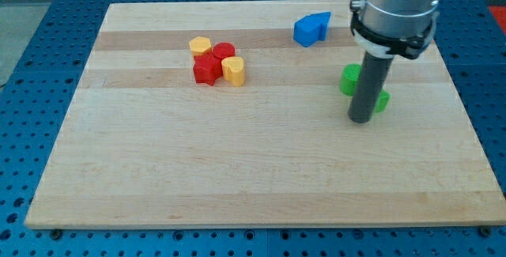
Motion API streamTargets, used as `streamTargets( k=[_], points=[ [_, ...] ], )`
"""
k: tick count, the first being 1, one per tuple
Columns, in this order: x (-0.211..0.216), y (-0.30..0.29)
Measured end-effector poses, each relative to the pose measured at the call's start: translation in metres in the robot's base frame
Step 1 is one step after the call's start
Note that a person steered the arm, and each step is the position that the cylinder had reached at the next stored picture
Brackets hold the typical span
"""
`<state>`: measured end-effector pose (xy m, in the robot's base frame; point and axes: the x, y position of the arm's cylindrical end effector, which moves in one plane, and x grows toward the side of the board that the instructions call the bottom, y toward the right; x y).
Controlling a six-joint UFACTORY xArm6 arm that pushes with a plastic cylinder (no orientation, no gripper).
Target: Slide the green blocks into the blue blocks
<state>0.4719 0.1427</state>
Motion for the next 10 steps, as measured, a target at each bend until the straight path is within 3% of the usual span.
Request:
streamTargets(
  k=[1,2,3,4,5,10],
  points=[
    [0.006,0.002],
    [0.014,0.045],
    [-0.010,0.048],
    [-0.051,0.012],
    [-0.061,0.002],
    [-0.060,0.005]
  ],
)
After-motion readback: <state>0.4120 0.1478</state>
